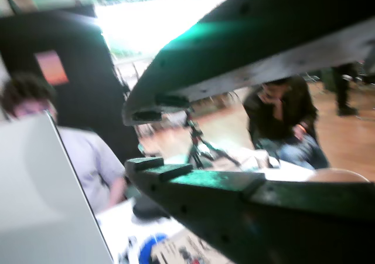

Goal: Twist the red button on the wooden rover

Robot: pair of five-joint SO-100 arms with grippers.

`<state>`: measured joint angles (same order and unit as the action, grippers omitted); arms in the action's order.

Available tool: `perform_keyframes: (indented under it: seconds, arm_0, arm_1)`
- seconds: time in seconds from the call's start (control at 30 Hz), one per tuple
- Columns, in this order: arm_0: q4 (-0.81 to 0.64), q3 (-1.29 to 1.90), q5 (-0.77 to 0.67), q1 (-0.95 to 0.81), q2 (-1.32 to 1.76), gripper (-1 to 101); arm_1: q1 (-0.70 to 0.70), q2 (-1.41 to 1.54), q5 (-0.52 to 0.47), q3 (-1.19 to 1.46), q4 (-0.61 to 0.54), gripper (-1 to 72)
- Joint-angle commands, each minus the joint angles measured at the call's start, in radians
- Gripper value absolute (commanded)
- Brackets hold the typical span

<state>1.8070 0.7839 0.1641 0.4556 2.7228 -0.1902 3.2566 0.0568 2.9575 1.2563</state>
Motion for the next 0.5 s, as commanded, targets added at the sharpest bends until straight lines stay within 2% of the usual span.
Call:
perform_keyframes:
  seconds: [0.0,0.23,0.47]
  arm_0:
    - [0.044,0.011,-0.087,0.014,0.025,6]
    - [0.051,0.057,-0.199,0.015,0.107,5]
    - [0.023,0.512,-0.198,0.015,0.391,5]
  arm_1:
    - [0.005,-0.005,0.0,-0.006,-0.005,20.4]
    - [0.005,-0.005,0.0,-0.006,-0.005,20.4]
    - [0.005,-0.005,0.0,-0.006,-0.005,20.4]
